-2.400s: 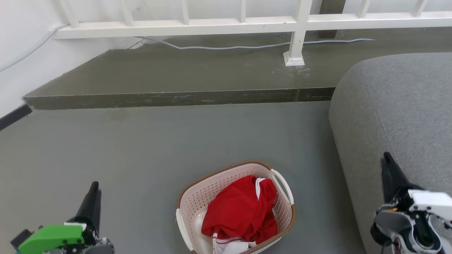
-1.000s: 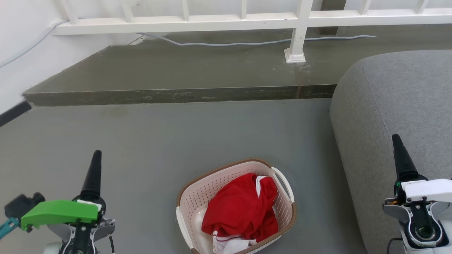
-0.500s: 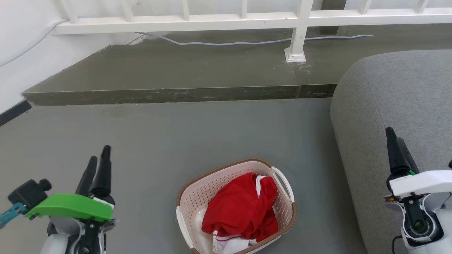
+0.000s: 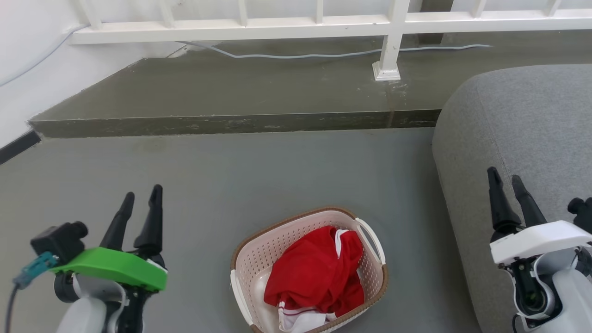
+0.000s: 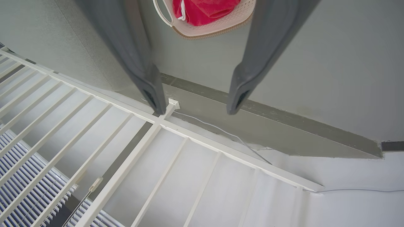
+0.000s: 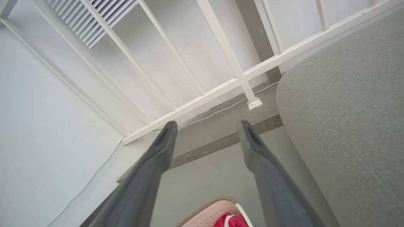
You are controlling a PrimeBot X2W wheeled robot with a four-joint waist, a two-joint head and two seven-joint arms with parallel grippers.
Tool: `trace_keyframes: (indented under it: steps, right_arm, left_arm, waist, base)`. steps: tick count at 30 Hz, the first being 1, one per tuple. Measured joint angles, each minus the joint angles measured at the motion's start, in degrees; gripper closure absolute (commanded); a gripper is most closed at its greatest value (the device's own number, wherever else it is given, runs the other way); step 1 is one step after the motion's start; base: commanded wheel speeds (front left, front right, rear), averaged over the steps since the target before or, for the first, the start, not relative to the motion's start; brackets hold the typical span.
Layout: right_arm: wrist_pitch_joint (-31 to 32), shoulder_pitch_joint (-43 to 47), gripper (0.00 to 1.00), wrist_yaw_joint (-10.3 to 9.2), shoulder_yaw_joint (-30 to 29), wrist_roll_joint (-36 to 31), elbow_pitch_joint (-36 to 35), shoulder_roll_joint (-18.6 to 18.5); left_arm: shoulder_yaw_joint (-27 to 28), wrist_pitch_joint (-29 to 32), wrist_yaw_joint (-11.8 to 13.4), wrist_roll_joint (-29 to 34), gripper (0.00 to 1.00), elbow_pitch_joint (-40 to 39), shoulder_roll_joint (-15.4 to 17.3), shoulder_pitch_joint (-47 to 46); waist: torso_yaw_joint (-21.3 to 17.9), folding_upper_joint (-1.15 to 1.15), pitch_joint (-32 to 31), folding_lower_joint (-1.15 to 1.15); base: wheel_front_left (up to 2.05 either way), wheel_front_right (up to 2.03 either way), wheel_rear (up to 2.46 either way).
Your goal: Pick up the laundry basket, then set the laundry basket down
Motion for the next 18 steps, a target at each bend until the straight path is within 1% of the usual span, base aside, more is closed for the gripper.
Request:
trace_keyframes:
  steps: [2, 5, 8, 18]
  right_arm:
    - [-0.47, 0.00, 0.00, -0.42, 0.59, -1.76, -0.10, -0.02]
    - [-0.78, 0.01, 0.00, -0.54, 1.37, -4.63, -0.10, -0.05]
    - [-1.31, 0.02, 0.00, -1.38, 1.94, -7.34, -0.05, -0.29]
    - [-3.52, 0.03, 0.00, -2.44, 3.76, -15.13, 0.46, -0.40]
  left_arm:
    - [-0.75, -0.37, 0.32, 1.99, 0.00, -0.01, 0.09, 0.00]
    - [-1.99, -0.86, 0.44, 4.48, 0.00, -0.03, 0.10, 0.00]
    - [-2.89, -1.30, 0.80, 7.14, 0.00, -0.01, 0.11, 0.00]
    - [-5.16, -3.44, 1.66, 14.52, 0.00, 0.36, 0.05, 0.00]
  waist:
    - [0.01, 0.00, 0.03, 0.00]
    - [0.03, 0.00, 0.10, 0.00]
    - [0.05, 0.00, 0.19, 0.00]
    - [0.10, 0.00, 0.47, 0.00]
  base:
    - [0.00, 0.00, 0.00]
    - [0.00, 0.00, 0.00]
    - [0.00, 0.00, 0.00]
    - [0.00, 0.00, 0.00]
